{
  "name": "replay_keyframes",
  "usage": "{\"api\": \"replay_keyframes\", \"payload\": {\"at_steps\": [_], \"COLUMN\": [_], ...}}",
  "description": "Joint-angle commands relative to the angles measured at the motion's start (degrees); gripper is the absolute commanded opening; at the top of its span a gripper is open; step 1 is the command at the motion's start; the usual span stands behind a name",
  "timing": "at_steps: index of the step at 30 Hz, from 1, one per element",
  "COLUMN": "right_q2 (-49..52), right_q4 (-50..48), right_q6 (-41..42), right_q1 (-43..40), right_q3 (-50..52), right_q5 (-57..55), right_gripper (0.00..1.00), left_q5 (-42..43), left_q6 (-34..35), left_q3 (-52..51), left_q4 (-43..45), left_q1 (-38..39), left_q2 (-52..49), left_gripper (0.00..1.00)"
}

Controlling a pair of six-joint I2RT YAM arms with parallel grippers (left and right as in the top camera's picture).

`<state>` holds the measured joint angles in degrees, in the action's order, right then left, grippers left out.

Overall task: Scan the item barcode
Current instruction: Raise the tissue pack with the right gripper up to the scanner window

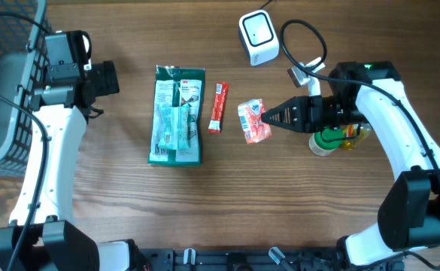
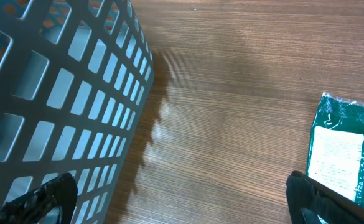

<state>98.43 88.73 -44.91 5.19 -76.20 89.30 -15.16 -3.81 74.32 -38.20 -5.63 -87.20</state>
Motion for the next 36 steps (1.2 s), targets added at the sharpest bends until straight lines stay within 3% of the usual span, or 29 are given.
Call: {"api": "replay_keyframes", "payload": {"at_steps": [1,14,23,25,27,31,36], "right_q2": [-1.0,-0.9,-0.9,-0.9,-0.9,-0.9,-0.9], "right_q4": [-0.1,-7.6,-26.7,-29.9,-33.7,-29.7,-19.1], "right_q6": [-1.4,7.8,27.5,27.7,33.5,37.8,40.8], "right_q1": [0.0,0.0,0.2,0.2,0.2,1.0,5.3], "right_q3": [0.1,0.1,0.1,0.1,-0.4,-9.6,-30.0], "right_q5": [1.8,-5.2,-33.9,-36.7,-38.1,-46.0,-65.0], "right_gripper": [0.04,0.05,0.05,0.04,0.04,0.04,0.04], "left_q5": [-0.1,-0.1,-0.1,-0.1,-0.1,-0.1,-0.1], "left_q6": [-0.4,-0.4,-0.4,-0.4,-0.4,-0.4,-0.4], "left_q3": [0.1,0.1,0.1,0.1,0.1,0.1,0.1], "left_q4": [0.1,0.2,0.2,0.2,0.2,0.2,0.2], "left_q1": [0.0,0.0,0.0,0.0,0.0,0.0,0.0], "left_q2": [0.1,0.1,0.1,0.1,0.1,0.1,0.1], "left_gripper": [1.0,1.0,1.0,1.0,1.0,1.0,1.0]}}
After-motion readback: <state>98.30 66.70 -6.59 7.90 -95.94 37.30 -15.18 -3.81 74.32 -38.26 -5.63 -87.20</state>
